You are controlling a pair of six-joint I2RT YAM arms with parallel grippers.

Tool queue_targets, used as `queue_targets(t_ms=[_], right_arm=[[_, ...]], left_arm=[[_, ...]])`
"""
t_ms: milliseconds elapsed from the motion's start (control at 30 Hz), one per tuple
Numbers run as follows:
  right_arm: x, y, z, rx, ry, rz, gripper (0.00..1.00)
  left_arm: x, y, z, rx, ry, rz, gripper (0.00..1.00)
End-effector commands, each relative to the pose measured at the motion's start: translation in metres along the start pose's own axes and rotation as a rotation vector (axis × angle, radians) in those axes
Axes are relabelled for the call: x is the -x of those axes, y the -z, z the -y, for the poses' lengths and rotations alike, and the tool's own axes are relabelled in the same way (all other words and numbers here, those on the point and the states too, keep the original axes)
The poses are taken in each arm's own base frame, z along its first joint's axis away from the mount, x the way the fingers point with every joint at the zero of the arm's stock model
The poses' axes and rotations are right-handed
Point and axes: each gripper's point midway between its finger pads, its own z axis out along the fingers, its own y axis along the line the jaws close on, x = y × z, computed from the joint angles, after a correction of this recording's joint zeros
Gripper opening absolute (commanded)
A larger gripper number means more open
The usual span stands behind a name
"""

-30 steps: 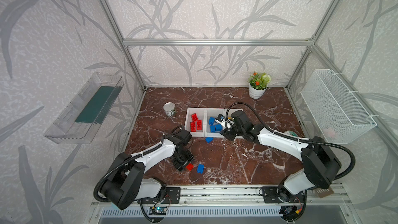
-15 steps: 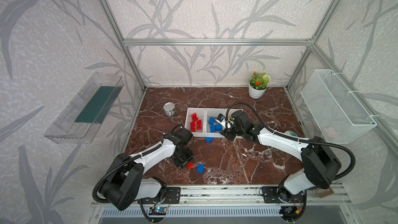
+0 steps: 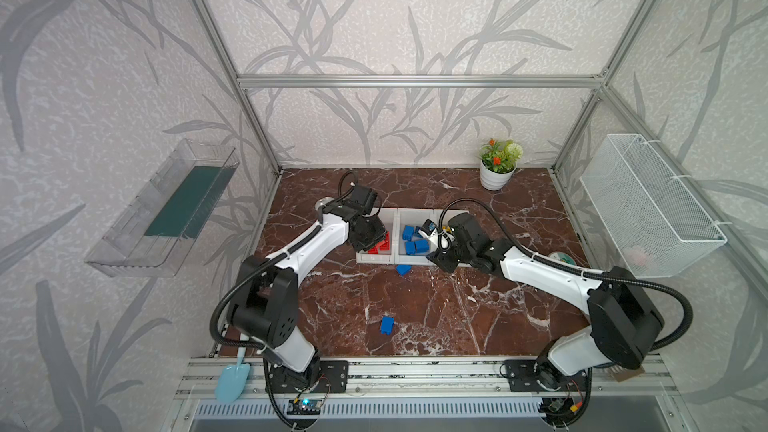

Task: Sort the legos into containers by color
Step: 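Carry the red brick with the left gripper into the red compartment and release, then reach the right gripper to the blue brick near the robot and grasp it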

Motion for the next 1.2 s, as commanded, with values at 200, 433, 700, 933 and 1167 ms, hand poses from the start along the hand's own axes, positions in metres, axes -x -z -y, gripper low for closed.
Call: queue_targets(t_ms=[200, 433, 700, 933, 1167], right_arm=[[-0.006, 0.02, 0.005, -0.035, -0.061, -0.037, 0.55], [-0.009, 0.022, 0.003, -0.036, -0.091, -0.056, 0.55], [-0.009, 0.013, -0.014, -0.017, -0.086, -0.08, 0.55], [-0.004, -0.002, -0.032, 0.008, -0.069, -0.097, 0.55], [-0.002, -0.015, -0.066, 0.074, 0.009, -0.132, 0.55]], left_arm=[[0.025, -0.025, 0.005, 0.03, -0.112, 0.031, 0.34], [0.032, -0.028, 0.007, 0.009, -0.121, 0.043, 0.5], [0.043, -0.013, 0.002, -0.024, -0.128, 0.103, 0.53], [0.048, 0.007, -0.013, -0.012, -0.146, 0.166, 0.54], [0.046, 0.018, -0.036, 0.005, -0.122, 0.222, 0.54]])
